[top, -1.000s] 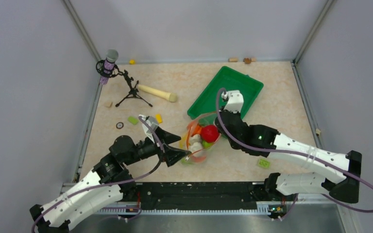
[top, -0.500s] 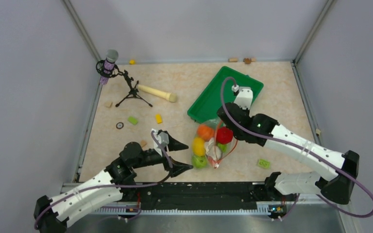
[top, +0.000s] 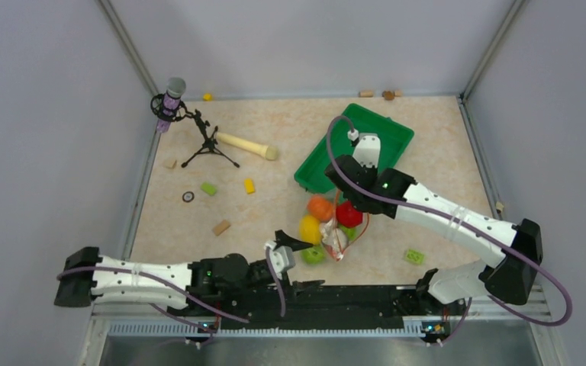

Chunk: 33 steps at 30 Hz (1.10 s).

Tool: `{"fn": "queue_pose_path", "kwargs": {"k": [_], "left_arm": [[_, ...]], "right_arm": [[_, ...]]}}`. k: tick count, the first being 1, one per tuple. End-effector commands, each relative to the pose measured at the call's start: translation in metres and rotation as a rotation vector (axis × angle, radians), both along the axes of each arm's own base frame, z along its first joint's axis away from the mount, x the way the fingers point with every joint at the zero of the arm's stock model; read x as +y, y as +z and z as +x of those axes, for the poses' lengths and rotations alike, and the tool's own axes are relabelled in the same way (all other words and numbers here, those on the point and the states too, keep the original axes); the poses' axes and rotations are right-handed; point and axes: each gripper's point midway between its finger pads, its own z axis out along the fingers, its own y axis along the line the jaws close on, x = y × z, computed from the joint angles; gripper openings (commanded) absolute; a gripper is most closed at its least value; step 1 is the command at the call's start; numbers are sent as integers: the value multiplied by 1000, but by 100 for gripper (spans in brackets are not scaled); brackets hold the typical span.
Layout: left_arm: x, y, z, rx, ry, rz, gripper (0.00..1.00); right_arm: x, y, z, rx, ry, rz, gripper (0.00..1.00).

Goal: Place the food in the zip-top bag and seal the zipper
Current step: Adjust the zipper food storage bag at the center of the board.

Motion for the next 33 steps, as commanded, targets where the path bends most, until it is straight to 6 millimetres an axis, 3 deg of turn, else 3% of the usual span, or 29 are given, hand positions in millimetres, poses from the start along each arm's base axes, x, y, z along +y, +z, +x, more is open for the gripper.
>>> {"fn": "queue_pose_path", "kwargs": {"k": [1,7,12,17,21,23,27,31,33], "left_arm": [[-5,39,32,-171,319,-6,97],[-30,40,19,-171,315,-44,96],[-43,43,26,-159,378,-49,96],[-67,44,17,-142,334,-75,96],[-71,37,21,-125,370,-88,90],[-69,34,25,-134,397,-87,82],[-65,27,33,-146,449,-65,48],[-53,28,43,-147,522,-72,1],[-45,29,47,-151,549,-78,0]], "right_arm": [[8,13,3,-3,-5,56,0],[7,8,0,9,-1,62,0],[6,7,-2,-1,4,84,0],[5,4,-4,0,2,98,0],[4,4,-5,-2,1,100,0],[2,3,-6,-3,1,99,0],[-2,6,-7,-13,0,103,0],[-6,3,-10,-13,1,97,0],[-9,3,-11,-12,10,84,0]]}}
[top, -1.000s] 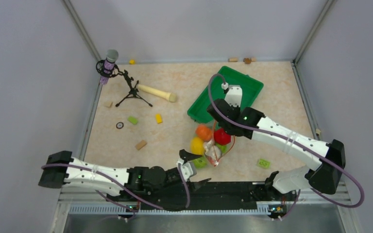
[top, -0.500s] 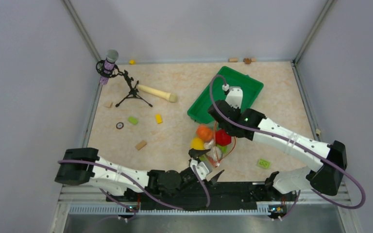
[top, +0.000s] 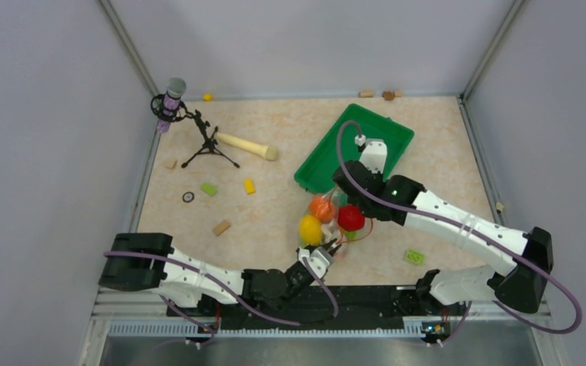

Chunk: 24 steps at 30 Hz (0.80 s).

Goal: Place the food in the zip-top bag and seal the zipper
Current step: Adjust the zipper food storage bag at the center of the board, then zip the zipper food storage bag at the center of the board.

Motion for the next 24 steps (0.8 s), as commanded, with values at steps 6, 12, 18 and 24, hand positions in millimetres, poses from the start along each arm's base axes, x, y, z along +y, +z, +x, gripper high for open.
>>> {"fn": "queue_pose_path", "kwargs": {"k": [6,12,18,24], "left_arm": [[59,21,23,19,105,-145,0],[90,21,27,60,-70,-192,0],[119,23,31,33,-138,-231,0],[115,13,31,54,-147,-172,0]], "right_arm": [[-32,16,-11,-48,-30,1,0],[-44,14,-32,-32,25,48,0],[-42,19,-46,-60,134,122,9],[14,95,-62,-359,593,337,45]]}}
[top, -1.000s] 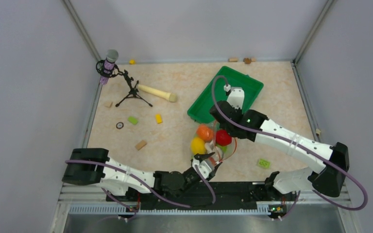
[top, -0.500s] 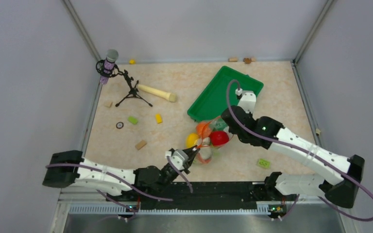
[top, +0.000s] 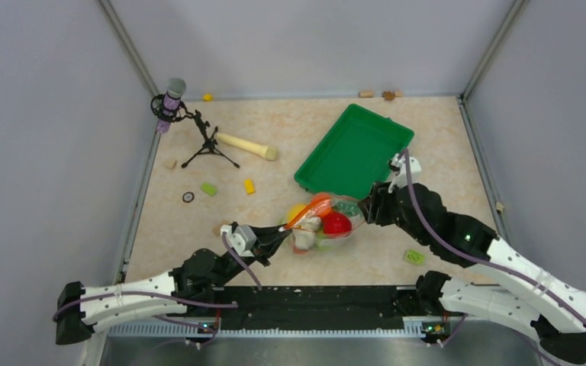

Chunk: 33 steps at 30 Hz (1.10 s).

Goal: Place the food in the zip-top bag and seal the zipper
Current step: Zip the zipper food storage bag at the center of the board.

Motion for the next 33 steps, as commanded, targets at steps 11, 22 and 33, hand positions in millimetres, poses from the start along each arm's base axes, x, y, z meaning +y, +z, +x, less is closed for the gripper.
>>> {"fn": "queue_pose_path", "kwargs": {"k": [11,22,33], "left_arm": [[-18,-7,-1,141,-35,100,0],[-33,-14,1,250,-31,214,0],[-44,0,-8,252,-99,199,0]], "right_arm": [[122,93,-96,-651,1260,111,85],[160,34,-73,-522,1397,-66,86],[156,-9,-67,-494,1383,-137,84]]}}
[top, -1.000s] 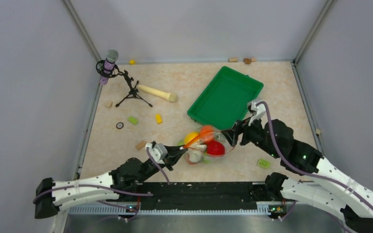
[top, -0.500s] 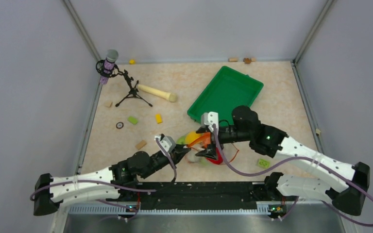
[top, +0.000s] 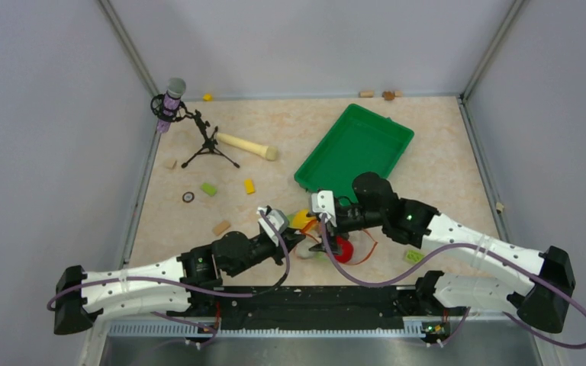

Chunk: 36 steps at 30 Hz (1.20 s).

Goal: Place the food in the zip-top bag and seal the zipper
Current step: Zip the zipper food storage bag at the center of the board.

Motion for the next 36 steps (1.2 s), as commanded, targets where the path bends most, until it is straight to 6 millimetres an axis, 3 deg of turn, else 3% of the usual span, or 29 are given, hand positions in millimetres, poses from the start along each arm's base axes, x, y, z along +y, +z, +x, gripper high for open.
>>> {"fn": "queue_pose_path", "kwargs": {"k": [1,6,11,14,18,19,22,24,28,36], "left_arm": [[-8,33,-6,-11,-47,-86,0],[-10,42,-20,-23,-133,-112,0],[-10,45,-33,-46,-207,-115,0],[-9,45,-31,-58,-201,-111,0],[-8,44,-30,-60,-196,-100,1],[-6,44,-28,-54,-179,-104,12],[4,40,-15,-35,-78,-122,70],[14,33,-3,-28,10,-133,86],[24,21,-2,-60,29,-169,96],[18,16,-5,-88,-23,-186,96]], "right_arm": [[5,-4,5,-39,-4,10,83],[4,-20,11,-36,-31,-39,76],[0,-28,13,-54,-28,-66,56],[-2,-30,10,-47,-21,-81,37],[-5,-28,5,-51,4,-78,0],[-6,-26,4,-56,8,-70,0],[-7,-20,3,-56,-4,-48,0],[-8,-17,3,-54,-20,-33,0],[-8,-5,5,-44,-58,6,0],[-8,5,3,23,-98,23,0]]}}
